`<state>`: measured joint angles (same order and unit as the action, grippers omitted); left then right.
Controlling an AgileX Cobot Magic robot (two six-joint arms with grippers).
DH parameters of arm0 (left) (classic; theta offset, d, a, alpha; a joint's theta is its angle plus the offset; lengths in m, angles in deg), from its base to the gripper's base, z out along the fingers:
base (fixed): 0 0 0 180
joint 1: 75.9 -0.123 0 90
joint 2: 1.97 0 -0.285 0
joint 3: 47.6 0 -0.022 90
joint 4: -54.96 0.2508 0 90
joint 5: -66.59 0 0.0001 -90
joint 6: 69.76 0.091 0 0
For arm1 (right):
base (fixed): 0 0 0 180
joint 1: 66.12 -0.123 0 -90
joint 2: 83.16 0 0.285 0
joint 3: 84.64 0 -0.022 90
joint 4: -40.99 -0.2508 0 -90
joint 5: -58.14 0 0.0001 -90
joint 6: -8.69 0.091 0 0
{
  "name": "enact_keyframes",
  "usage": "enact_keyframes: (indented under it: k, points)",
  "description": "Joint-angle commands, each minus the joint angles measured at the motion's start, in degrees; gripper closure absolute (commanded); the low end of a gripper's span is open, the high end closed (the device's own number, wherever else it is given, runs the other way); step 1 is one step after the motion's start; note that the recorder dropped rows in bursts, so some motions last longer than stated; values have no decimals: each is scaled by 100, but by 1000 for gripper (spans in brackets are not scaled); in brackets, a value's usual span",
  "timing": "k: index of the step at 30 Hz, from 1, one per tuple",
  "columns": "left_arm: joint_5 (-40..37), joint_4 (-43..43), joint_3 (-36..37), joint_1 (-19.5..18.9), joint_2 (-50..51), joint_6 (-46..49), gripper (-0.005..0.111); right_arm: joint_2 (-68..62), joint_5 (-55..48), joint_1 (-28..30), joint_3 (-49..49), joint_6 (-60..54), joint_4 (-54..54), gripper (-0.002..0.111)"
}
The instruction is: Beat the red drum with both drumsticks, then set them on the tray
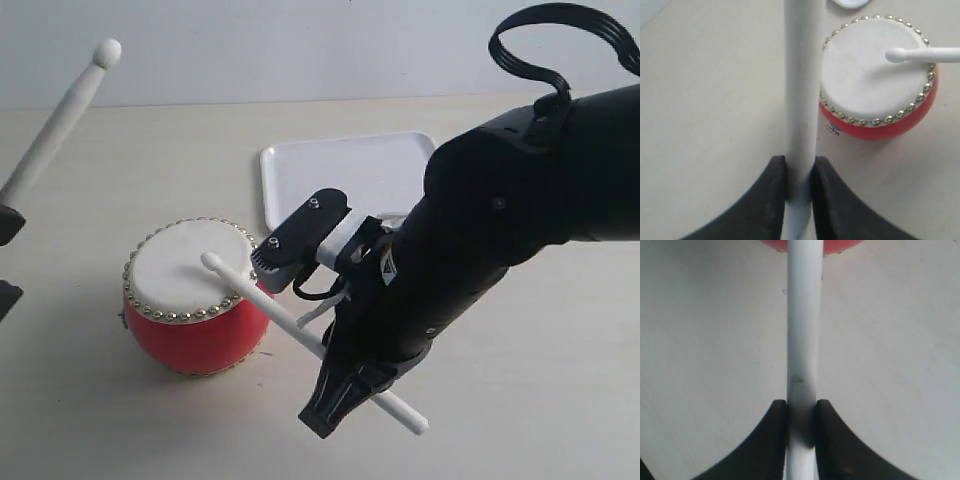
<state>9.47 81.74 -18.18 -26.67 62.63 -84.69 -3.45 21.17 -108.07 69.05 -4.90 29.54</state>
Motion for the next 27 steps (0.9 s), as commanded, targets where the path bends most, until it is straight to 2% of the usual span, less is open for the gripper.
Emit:
enact_keyframes:
  k: [1, 7, 11, 15, 20, 27]
  points:
    - [7, -204, 236, -13, 468, -11, 107, 539, -78, -5, 32, -53, -30, 108]
    - [-66, -573, 664, -13, 1631, 137, 107, 1511, -214, -5, 32, -28, -30, 108]
    - [-401, -964, 664, -13, 2306, 537, 107, 1606, -227, -5, 32, -28, -30, 108]
    - [-528, -978, 664, -13, 2769, 562, 107, 1607, -216, -5, 32, -16, -30, 108]
    - [-388, -900, 489, -13, 2642, 512, 107, 1350, -216, -5, 32, 8, 13, 108]
    - [-270, -822, 163, -13, 1822, 473, 107, 109, -202, -5, 32, 8, 13, 108]
